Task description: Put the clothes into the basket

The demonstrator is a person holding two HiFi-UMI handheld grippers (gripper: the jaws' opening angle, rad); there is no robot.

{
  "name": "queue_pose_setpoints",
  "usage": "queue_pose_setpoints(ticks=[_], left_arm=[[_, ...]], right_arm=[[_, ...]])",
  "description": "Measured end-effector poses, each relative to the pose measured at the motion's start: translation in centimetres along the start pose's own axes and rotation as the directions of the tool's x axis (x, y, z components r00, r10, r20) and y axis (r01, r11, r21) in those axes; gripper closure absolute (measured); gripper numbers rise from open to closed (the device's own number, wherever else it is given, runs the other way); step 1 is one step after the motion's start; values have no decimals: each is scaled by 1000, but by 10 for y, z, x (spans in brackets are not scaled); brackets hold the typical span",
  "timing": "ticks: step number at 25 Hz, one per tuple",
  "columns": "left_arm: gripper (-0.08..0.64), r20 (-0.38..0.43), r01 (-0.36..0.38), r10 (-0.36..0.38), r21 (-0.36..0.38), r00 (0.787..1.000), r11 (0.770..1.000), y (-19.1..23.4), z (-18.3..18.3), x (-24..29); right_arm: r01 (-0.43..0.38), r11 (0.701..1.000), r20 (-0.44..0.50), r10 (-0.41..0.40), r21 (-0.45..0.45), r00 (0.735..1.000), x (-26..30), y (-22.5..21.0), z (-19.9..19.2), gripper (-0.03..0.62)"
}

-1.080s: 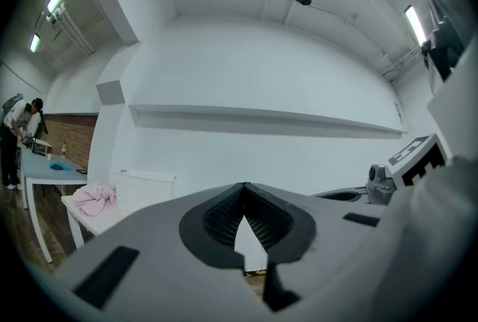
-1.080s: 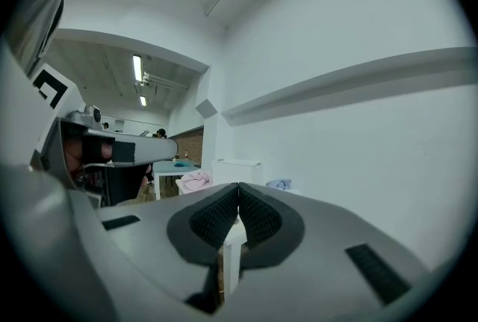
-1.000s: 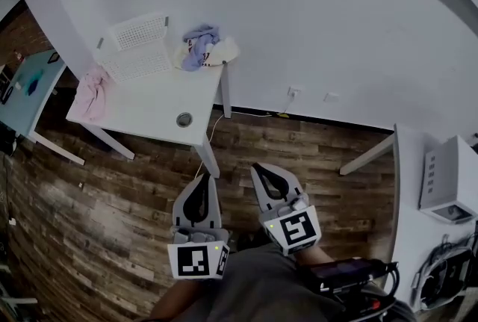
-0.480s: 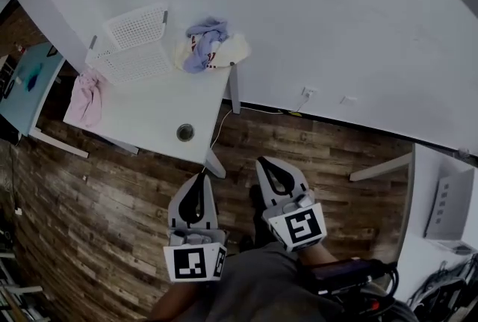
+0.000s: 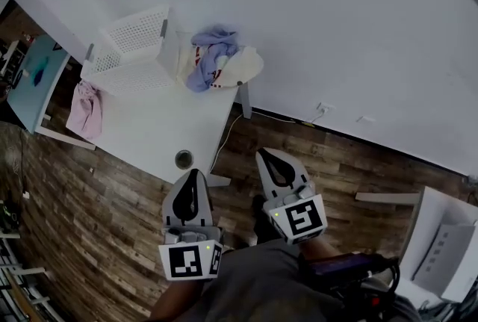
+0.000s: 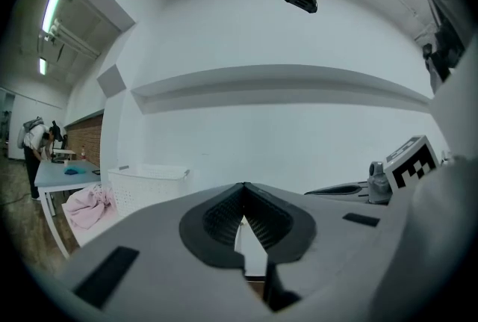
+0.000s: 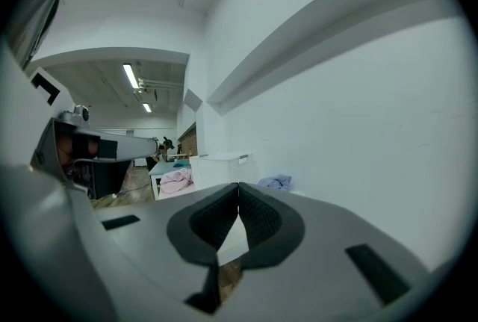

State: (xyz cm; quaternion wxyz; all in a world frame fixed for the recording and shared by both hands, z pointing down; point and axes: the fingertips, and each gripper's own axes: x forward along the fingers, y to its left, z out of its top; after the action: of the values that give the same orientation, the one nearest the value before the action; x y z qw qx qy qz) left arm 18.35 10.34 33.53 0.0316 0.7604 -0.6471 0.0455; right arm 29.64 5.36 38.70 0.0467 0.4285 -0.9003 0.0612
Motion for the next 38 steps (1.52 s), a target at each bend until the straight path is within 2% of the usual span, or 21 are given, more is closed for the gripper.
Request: queue_pose_setpoints(ticks=[5,10,14,21,30,38], left_arm=[[552,34,-63,62,25,998,998,7,26,23],[552,68,-124,121,42,990,991,18,42,25],[552,81,-179,175,42,981,983,32,46,22],[552,65,-247,246,18,967,969,72,35,23],[552,62,-224,226,-38,972,974,134,20,58],[552,137,-177,187,-82,973,981,185,36,91]], right_arm=[[-63,998,52,64,-22,997,33,-17,32,584],[-121,992,97,123,-35,988,55,-14,53,584],[-157,986,109,162,-46,981,74,-9,59,584],[-190,981,75,193,-41,978,114,4,51,584],[-168,982,26,171,-92,985,181,16,49,584],[-127,982,35,133,-137,991,235,24,73,584]])
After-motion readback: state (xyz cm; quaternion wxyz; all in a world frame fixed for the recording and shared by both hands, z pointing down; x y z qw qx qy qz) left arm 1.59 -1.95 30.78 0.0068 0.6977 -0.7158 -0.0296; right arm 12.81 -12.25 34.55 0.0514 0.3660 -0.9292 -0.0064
